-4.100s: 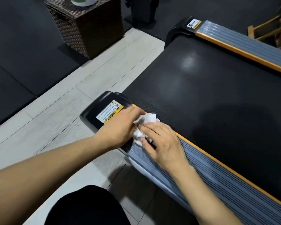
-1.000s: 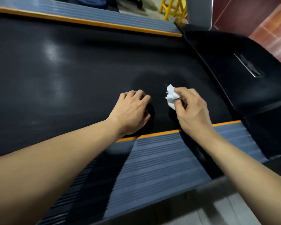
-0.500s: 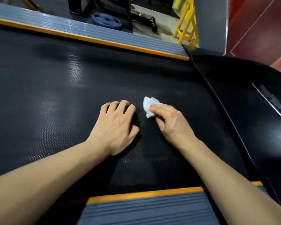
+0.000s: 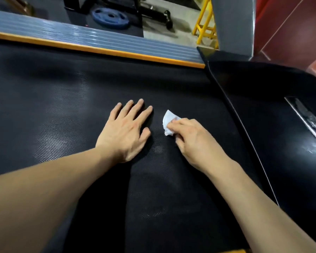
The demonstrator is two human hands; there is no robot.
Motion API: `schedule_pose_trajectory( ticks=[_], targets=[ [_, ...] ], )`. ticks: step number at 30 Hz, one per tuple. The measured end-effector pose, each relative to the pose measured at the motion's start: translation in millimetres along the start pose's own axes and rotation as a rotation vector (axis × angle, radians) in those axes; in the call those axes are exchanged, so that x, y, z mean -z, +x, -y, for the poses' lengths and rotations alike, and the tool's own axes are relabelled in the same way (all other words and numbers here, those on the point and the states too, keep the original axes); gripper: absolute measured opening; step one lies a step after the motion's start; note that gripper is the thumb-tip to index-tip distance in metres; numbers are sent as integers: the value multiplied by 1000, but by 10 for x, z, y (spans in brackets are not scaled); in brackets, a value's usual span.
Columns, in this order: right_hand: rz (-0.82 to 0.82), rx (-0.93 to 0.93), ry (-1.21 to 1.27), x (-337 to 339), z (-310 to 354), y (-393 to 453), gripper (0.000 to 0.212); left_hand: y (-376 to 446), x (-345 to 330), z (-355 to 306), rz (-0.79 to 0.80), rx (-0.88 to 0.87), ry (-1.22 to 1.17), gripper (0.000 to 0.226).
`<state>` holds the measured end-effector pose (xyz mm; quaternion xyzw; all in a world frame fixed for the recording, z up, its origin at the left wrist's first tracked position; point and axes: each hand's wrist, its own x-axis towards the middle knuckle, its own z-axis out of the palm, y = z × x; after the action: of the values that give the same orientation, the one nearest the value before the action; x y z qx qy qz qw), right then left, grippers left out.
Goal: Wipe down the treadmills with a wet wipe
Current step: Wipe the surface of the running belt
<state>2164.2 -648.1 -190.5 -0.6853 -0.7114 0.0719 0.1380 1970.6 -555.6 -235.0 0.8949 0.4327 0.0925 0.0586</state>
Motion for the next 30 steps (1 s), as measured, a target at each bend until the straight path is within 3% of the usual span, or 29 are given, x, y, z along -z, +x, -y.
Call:
schedule_pose_trajectory(
  ticks=[7, 11, 18, 21, 25, 28, 30],
  targets=[
    [-44, -123, 95, 15, 5, 199, 28, 9, 33, 0, 52, 4, 23, 70],
    [-269, -307, 281, 26, -242, 620, 28, 9, 19, -6, 50, 6, -7, 69],
    [-518, -402, 160, 231, -920, 1644, 37, 10, 42, 11, 48, 3, -50, 68],
    [-489, -425, 81, 323, -1205, 1900, 36, 1, 62, 4, 62, 15, -37, 68],
    [-249, -566, -2, 161, -1306, 2133, 32, -1, 78, -13, 71, 18, -36, 68],
    [-270, -619, -6, 79, -1160, 2127, 32, -1, 73, -15, 68, 15, -34, 67],
    [-294, -531, 13, 31, -996, 2119, 32, -7, 69, -21, 75, 14, -42, 67]
  ],
)
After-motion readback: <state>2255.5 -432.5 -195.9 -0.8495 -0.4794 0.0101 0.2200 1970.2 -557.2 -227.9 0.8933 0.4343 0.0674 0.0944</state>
